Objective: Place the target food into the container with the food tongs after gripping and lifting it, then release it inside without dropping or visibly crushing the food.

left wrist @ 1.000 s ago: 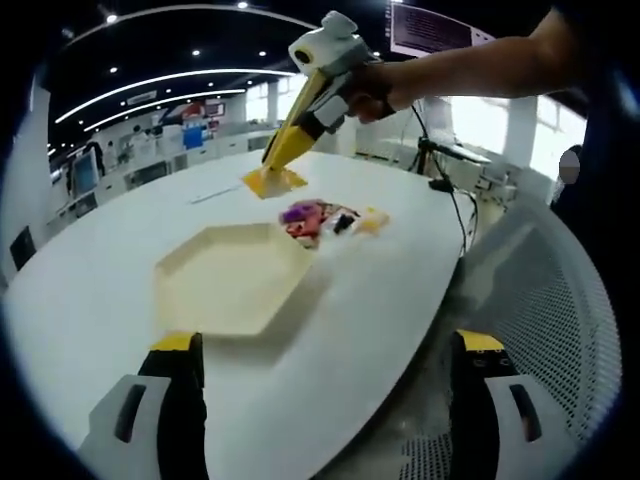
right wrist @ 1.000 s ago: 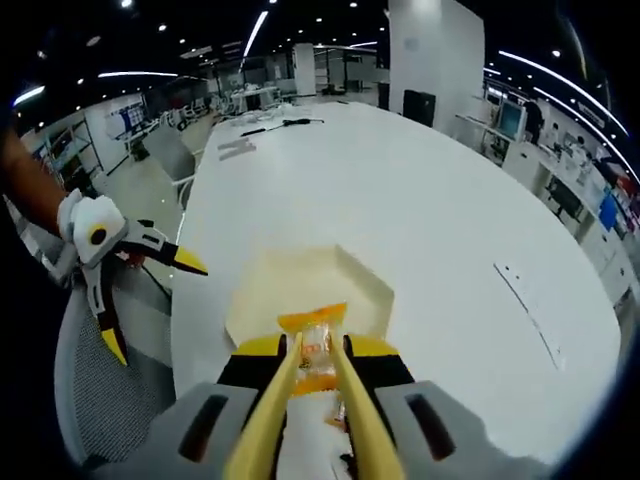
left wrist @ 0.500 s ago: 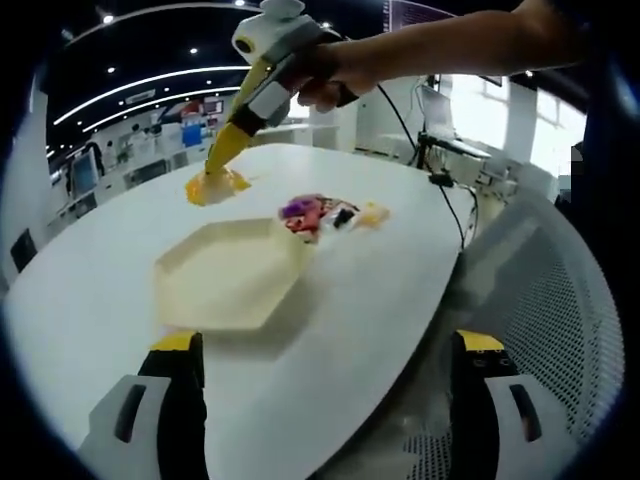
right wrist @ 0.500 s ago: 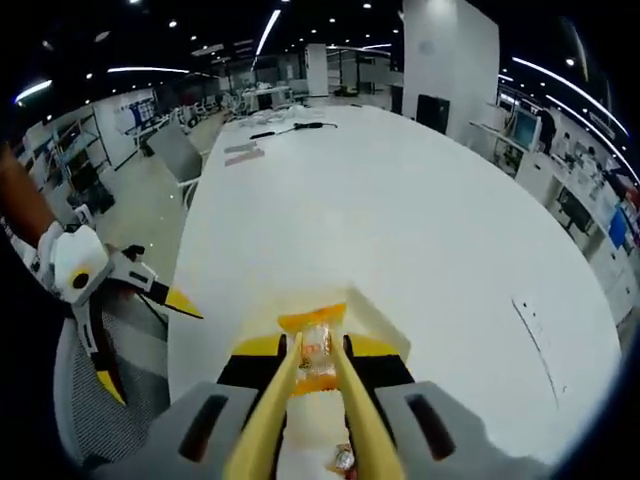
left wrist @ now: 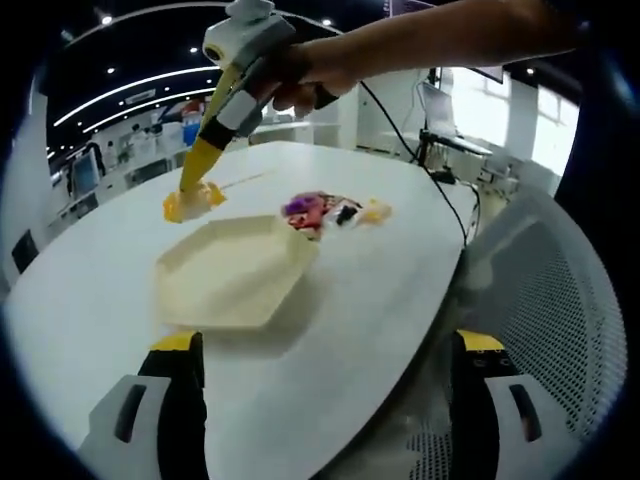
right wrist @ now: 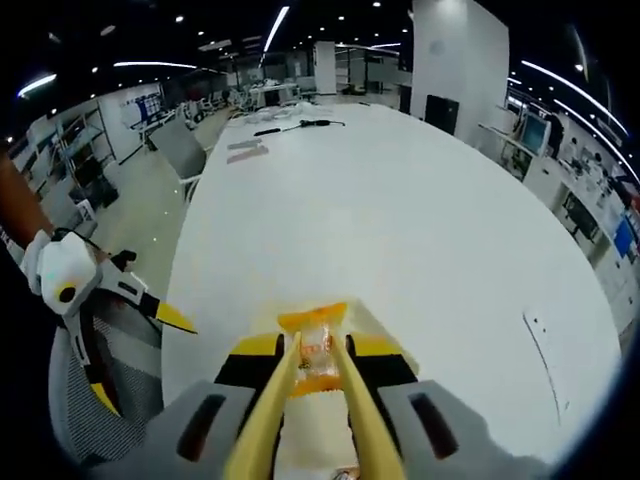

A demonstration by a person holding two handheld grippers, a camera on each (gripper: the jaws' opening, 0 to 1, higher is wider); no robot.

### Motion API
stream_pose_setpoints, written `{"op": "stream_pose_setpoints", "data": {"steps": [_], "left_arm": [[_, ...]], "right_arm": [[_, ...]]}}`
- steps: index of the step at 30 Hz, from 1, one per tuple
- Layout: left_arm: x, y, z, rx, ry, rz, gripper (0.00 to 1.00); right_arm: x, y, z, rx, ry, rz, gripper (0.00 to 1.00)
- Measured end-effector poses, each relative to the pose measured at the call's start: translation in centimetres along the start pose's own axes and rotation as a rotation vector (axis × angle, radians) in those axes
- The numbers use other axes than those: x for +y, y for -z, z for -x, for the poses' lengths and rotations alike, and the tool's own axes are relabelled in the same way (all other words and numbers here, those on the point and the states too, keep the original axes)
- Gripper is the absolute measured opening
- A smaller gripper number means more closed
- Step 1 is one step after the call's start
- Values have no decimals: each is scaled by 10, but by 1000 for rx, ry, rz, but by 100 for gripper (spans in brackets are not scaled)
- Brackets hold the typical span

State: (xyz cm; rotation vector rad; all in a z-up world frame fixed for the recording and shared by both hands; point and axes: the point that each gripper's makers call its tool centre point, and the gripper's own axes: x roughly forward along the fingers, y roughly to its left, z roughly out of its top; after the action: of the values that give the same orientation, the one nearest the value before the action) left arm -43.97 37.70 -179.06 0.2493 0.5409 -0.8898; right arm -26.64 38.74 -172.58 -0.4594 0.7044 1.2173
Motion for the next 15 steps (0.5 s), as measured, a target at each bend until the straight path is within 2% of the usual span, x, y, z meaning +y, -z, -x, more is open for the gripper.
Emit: {"op": "stream_pose_setpoints", "data": {"steps": [9, 15], "left_arm": [[0, 0, -1, -2, 1, 1, 99], [1, -1, 0, -2, -2, -3, 99]], "right_arm": [[-3, 2, 5, -5, 8, 42, 24], [-9, 0, 16, -30, 22, 36, 25]]}}
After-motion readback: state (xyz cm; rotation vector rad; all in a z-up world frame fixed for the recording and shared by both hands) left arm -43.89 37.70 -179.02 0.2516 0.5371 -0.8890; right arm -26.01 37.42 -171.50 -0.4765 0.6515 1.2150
